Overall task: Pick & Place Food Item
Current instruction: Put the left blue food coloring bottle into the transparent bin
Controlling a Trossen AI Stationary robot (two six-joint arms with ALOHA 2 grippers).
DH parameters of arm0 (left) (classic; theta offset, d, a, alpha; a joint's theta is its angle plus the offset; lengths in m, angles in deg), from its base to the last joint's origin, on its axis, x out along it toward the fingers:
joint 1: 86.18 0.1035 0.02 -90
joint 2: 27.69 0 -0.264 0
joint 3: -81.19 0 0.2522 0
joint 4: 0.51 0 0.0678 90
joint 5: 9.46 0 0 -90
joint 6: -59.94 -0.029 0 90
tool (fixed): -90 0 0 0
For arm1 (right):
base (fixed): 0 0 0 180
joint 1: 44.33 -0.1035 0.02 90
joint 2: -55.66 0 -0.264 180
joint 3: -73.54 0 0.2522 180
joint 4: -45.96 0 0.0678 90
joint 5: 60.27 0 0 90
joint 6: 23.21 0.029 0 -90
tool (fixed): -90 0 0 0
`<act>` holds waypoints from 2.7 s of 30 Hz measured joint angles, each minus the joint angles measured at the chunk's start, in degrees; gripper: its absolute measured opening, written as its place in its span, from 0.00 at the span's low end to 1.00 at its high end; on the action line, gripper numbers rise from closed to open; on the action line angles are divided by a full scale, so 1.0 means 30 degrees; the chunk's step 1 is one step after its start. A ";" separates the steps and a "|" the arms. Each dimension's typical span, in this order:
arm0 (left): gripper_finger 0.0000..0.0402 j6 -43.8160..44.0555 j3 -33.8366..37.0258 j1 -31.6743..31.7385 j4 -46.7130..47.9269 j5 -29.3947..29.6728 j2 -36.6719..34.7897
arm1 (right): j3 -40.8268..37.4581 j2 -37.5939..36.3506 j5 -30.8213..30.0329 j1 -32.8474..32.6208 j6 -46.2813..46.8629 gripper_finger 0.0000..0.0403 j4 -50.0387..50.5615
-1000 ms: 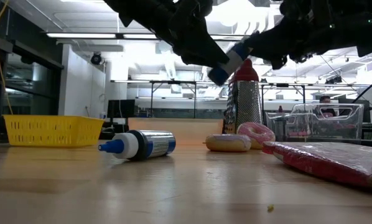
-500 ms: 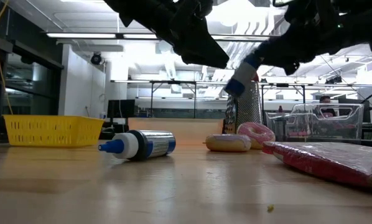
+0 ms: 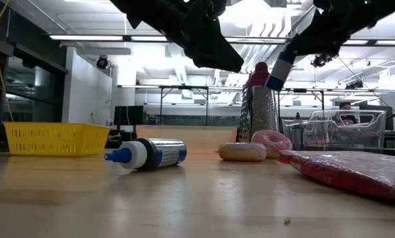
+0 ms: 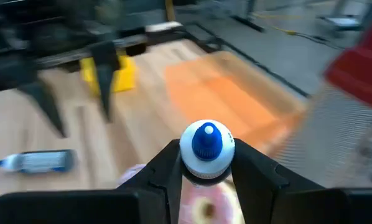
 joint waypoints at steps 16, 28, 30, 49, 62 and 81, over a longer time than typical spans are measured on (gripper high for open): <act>0.48 -0.0115 0.0000 0.0000 0.0015 -0.0013 0.0000 | 0.1978 -0.0071 -0.4875 0.4088 0.5492 0.27 0.7509; 0.48 -0.0546 0.0000 0.0000 0.0029 -0.0013 0.0000 | 0.1956 0.0230 -0.3229 1.0345 0.4547 0.27 0.7662; 0.48 -0.0546 0.0000 0.0000 0.0029 -0.0009 0.0000 | 0.1956 0.0459 -0.2871 1.1254 0.4340 0.27 0.7637; 0.48 -0.0524 0.0000 0.0000 0.0533 -0.0015 0.0000 | 0.1948 0.5648 0.0239 1.7835 0.2191 0.27 0.3517; 0.48 -0.0874 0.0000 0.0000 0.0532 -0.0015 0.0000 | 0.1948 0.7555 0.0931 1.8265 0.3493 0.27 0.3086; 0.48 -0.0831 0.0000 0.0000 0.0634 -0.0015 0.0000 | 0.1941 0.8438 0.2795 1.9087 0.5353 0.27 0.3342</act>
